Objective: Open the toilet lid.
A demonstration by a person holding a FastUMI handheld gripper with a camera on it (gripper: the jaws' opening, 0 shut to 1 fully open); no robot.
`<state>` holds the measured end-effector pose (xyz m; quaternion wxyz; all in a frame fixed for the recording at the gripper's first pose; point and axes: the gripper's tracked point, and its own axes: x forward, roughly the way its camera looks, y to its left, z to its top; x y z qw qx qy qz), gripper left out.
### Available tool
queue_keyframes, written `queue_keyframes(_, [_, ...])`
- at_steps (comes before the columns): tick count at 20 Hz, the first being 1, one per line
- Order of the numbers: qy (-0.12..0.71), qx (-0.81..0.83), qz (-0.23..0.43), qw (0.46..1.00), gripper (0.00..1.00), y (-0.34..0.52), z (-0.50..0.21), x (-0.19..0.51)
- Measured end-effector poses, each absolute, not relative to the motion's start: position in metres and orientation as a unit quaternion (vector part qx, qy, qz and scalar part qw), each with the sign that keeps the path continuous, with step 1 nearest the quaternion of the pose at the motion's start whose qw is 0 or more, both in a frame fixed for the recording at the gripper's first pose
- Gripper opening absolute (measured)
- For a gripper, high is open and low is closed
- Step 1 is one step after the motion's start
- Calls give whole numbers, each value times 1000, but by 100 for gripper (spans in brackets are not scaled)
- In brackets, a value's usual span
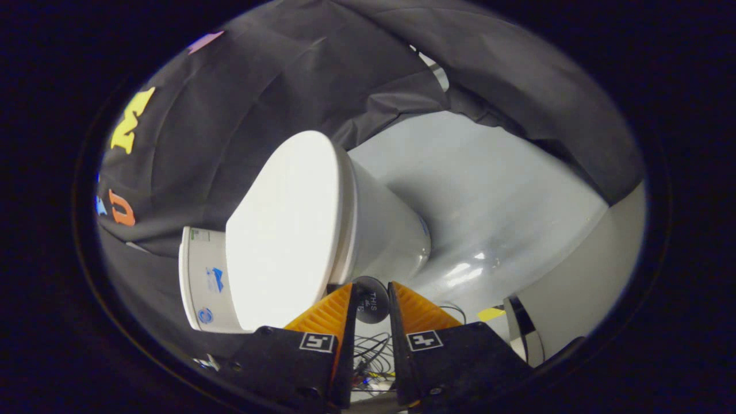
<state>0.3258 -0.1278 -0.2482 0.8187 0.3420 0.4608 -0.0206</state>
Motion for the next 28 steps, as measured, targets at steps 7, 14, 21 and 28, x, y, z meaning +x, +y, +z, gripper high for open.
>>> queue_keyframes(7, [446,349,-24,824,14,-126,-239,327])
queue_keyframes(14, [442,316,-14,839,11,-118,-217,324])
queue_keyframes(21, [412,350,11,841,6,-114,-187,324])
queue_keyframes(28, [381,342,47,858,6,-99,-141,323])
